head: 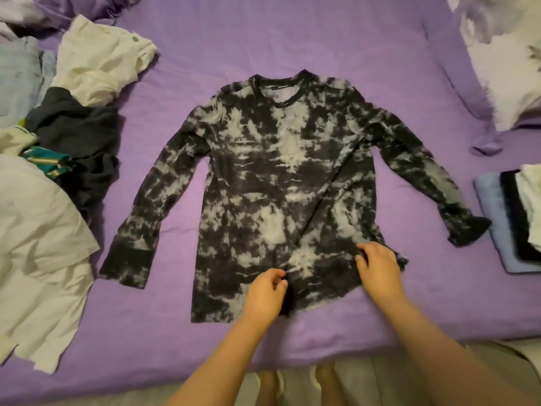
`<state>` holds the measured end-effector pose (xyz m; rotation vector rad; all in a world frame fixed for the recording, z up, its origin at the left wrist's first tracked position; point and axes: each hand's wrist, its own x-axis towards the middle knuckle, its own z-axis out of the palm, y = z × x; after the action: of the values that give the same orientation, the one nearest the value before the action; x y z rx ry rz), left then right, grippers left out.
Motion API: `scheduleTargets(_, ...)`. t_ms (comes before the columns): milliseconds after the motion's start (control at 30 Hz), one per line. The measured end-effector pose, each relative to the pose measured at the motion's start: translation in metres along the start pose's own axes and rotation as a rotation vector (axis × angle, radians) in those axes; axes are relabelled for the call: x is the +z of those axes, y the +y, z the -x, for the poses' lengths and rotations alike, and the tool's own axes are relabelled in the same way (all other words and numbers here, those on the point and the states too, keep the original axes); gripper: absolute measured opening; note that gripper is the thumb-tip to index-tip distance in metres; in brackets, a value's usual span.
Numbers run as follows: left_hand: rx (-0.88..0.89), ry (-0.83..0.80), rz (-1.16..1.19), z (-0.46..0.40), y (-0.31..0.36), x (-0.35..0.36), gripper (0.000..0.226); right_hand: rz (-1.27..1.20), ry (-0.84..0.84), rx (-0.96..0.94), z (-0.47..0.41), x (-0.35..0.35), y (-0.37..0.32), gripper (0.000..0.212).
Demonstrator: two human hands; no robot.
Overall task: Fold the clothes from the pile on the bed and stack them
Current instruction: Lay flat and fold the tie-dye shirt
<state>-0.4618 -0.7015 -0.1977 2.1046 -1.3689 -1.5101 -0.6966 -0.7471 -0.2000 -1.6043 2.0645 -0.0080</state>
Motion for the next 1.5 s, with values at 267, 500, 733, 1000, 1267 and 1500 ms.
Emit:
scheduleTargets(267, -0.013, -0.141, 0.037, -0.021, 0.061, 0.053, 0.038, -0.145, -0.040, 0.251, -0.025, -0.018, 0.043, 0.051)
scheduleTargets(500, -0.028, -0.144, -0.072, -0.032, 0.094, 0.081, 0.041, -0.499, 0.172, 0.296, -0.018, -0.030, 0.065, 0.017)
scheduleTargets(733, 0.057, -0.031, -0.216, -0.026, 0.111, 0.107, 0.036, -0.538, 0.202, 0.375, 0.006, -0.031, 0.106, 0.024)
scheduleTargets(1000, 0.142, -0.052, -0.684, -0.038, 0.116, 0.128, 0.048, -0.237, -0.035, 0.240, -0.002, -0.030, 0.127, 0.036)
scheduleTargets(1267, 0.048, -0.219, -0.712, -0.039, 0.121, 0.135, 0.047, 0.108, -0.004, 0.008, -0.003, -0.028, 0.126, 0.052)
scheduleTargets(1500, 0.055, -0.200, -0.649, -0.048, 0.134, 0.119, 0.048, 0.258, -0.326, -0.136, -0.029, -0.027, 0.094, 0.058)
